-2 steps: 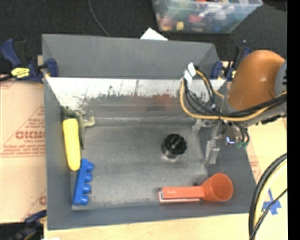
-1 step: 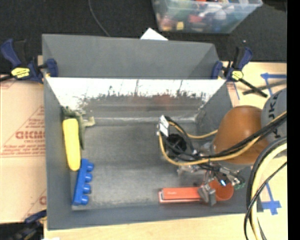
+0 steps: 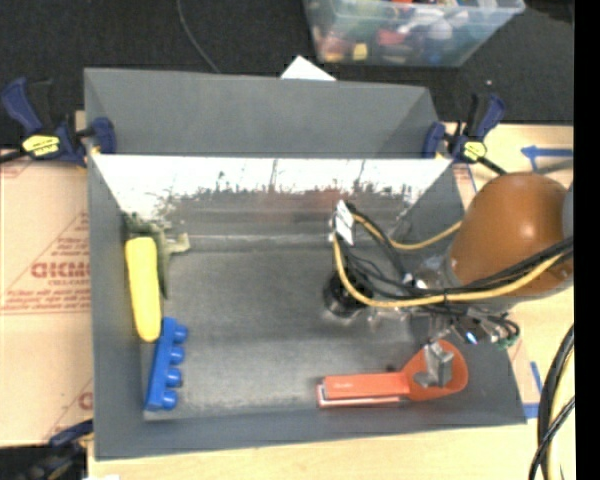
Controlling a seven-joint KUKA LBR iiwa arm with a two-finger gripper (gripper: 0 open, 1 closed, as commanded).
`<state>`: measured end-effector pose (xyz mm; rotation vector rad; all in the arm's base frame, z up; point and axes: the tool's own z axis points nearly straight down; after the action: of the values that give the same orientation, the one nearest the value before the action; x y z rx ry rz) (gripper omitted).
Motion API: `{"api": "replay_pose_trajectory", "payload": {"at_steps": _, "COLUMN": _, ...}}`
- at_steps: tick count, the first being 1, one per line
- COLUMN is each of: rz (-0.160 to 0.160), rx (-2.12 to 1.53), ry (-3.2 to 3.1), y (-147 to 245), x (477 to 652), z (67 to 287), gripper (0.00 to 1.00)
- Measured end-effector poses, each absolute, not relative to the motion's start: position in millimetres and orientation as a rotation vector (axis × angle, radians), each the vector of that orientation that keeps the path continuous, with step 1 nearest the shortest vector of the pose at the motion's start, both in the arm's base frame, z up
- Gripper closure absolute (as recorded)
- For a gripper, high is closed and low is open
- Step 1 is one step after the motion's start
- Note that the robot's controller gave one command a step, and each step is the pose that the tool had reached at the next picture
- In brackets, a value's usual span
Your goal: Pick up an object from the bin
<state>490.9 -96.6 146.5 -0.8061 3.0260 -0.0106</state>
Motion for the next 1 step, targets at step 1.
{"api": "replay_pose_trajectory", "payload": {"at_steps": 1, "rz": -0.007, "rx": -0.831, "ry": 3.027, "y": -77.1, "x": 480.2, "z": 100.6, "gripper": 0.0}}
